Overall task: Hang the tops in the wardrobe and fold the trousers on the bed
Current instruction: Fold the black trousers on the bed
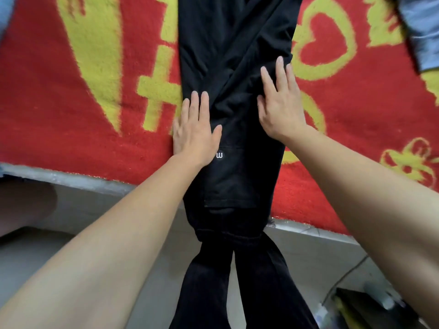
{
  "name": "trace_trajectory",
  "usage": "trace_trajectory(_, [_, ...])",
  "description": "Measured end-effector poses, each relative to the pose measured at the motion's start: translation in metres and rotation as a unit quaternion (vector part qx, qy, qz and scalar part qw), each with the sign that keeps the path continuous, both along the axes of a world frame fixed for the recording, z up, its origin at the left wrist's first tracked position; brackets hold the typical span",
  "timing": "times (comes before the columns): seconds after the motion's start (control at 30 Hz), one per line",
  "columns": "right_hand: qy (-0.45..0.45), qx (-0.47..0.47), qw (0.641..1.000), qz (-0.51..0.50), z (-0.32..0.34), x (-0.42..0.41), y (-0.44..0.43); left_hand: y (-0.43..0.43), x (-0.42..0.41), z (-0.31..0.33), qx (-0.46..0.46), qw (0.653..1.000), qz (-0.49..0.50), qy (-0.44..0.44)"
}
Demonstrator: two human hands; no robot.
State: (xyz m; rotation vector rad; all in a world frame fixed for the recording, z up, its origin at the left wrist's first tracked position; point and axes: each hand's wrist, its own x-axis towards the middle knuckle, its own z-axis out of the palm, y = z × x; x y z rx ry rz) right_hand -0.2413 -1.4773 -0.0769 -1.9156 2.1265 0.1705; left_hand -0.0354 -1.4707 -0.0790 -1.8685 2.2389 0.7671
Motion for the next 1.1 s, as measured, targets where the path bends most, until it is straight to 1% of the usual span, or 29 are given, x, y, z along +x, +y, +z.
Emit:
trace_trajectory(0.07, [-0.006, 0.050, 0.999, -0.003, -0.009, -0.016, -0.011, -0.025, -0.015, -0.012, -0.011, 0.999, -0.026, -0.041])
trace_trajectory(0.13, [-0.008, 0.096, 0.995, 0.009, -0.016, -0.029, -0.019, -0.055, -0.024, -0.022, -0.017, 0.997, -0.034, -0.065])
trace_trajectory(0.2, [0.016, 0.092, 0.995, 0.038, -0.021, -0.036, -0.026, -0.093, -0.027, -0.031, -0.014, 0.995, -0.042, -0.085])
trace_trajectory(0.27, [0.008, 0.038, 0.999, 0.019, -0.020, -0.041, -0.038, -0.128, -0.025, -0.036, -0.001, 0.989, -0.077, -0.127])
trace_trajectory(0.37, [-0.016, -0.081, 0.996, -0.039, -0.012, -0.048, -0.080, -0.162, -0.025, -0.040, 0.048, 0.977, -0.112, -0.173])
trace_trajectory(0.43, [-0.022, -0.127, 0.991, -0.025, -0.010, -0.050, -0.117, -0.167, -0.026, -0.043, 0.073, 0.974, -0.117, -0.181])
trace_trajectory(0.47, [-0.029, -0.136, 0.990, -0.007, -0.010, -0.050, -0.136, -0.168, -0.027, -0.045, 0.083, 0.973, -0.117, -0.182])
trace_trajectory(0.53, [-0.034, -0.110, 0.992, 0.058, -0.016, -0.048, -0.175, -0.172, -0.027, -0.047, 0.107, 0.971, -0.116, -0.180])
trace_trajectory(0.6, [0.006, -0.048, 0.991, 0.128, -0.030, -0.054, -0.207, -0.175, -0.023, -0.051, 0.119, 0.971, -0.115, -0.175])
trace_trajectory(0.63, [0.031, -0.022, 0.990, 0.139, -0.037, -0.061, -0.218, -0.175, -0.023, -0.052, 0.121, 0.971, -0.115, -0.173])
trace_trajectory(0.7, [0.044, -0.013, 0.992, 0.116, -0.048, -0.072, -0.227, -0.174, -0.021, -0.056, 0.118, 0.972, -0.119, -0.166])
trace_trajectory(0.8, [0.026, -0.029, 0.994, 0.098, -0.056, -0.067, -0.225, -0.172, -0.020, -0.058, 0.108, 0.973, -0.121, -0.163])
trace_trajectory(0.9, [0.009, -0.005, 0.996, 0.094, -0.051, -0.067, -0.227, -0.172, -0.019, -0.058, 0.111, 0.973, -0.125, -0.159])
trace_trajectory(0.97, [-0.031, 0.027, 0.995, 0.095, -0.043, -0.071, -0.234, -0.172, -0.018, -0.057, 0.114, 0.974, -0.124, -0.153])
trace_trajectory(1.0, [-0.075, 0.031, 0.993, 0.084, -0.037, -0.072, -0.237, -0.173, -0.018, -0.055, 0.118, 0.974, -0.124, -0.150])
trace_trajectory(1.03, [-0.132, 0.014, 0.990, 0.056, -0.031, -0.072, -0.238, -0.172, -0.018, -0.054, 0.122, 0.974, -0.124, -0.147])
trace_trajectory(1.07, [-0.191, -0.032, 0.981, 0.007, -0.024, -0.071, -0.239, -0.171, -0.018, -0.053, 0.123, 0.974, -0.125, -0.145])
trace_trajectory(1.1, [-0.234, -0.100, 0.965, -0.059, -0.017, -0.074, -0.242, -0.172, -0.017, -0.054, 0.120, 0.974, -0.127, -0.144])
